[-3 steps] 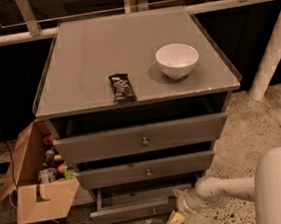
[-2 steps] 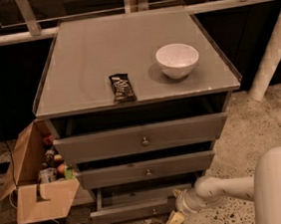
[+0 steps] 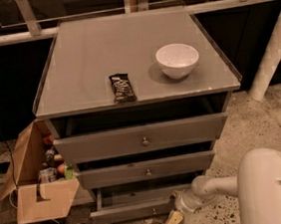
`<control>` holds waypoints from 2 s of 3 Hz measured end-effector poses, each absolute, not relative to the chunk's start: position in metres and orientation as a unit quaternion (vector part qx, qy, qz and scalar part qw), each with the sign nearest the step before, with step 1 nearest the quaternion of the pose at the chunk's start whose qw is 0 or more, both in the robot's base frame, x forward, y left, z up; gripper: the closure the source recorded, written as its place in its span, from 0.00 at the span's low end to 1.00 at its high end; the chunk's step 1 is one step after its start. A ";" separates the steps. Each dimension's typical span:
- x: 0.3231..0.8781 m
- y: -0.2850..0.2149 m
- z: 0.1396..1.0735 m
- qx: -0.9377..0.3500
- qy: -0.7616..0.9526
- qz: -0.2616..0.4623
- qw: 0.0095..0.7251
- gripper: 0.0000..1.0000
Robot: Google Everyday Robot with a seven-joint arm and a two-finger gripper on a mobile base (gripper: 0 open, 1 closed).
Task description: Open bottom drawer
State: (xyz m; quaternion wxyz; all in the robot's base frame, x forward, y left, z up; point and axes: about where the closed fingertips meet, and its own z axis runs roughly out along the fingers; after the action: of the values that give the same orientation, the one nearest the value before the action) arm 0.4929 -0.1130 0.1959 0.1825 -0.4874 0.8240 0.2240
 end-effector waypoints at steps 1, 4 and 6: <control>0.496 -0.114 0.178 -0.486 0.827 0.226 0.169 0.00; 0.474 -0.117 0.185 -0.491 0.827 0.233 0.145 0.00; 0.373 -0.138 0.225 -0.475 0.833 0.266 0.100 0.00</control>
Offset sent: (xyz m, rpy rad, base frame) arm -0.0087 -0.0048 -0.0325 -0.0618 0.0787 0.0659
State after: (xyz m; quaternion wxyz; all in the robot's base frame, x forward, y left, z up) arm 0.3726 -0.1384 0.2248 0.0997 -0.4752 0.8326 0.2663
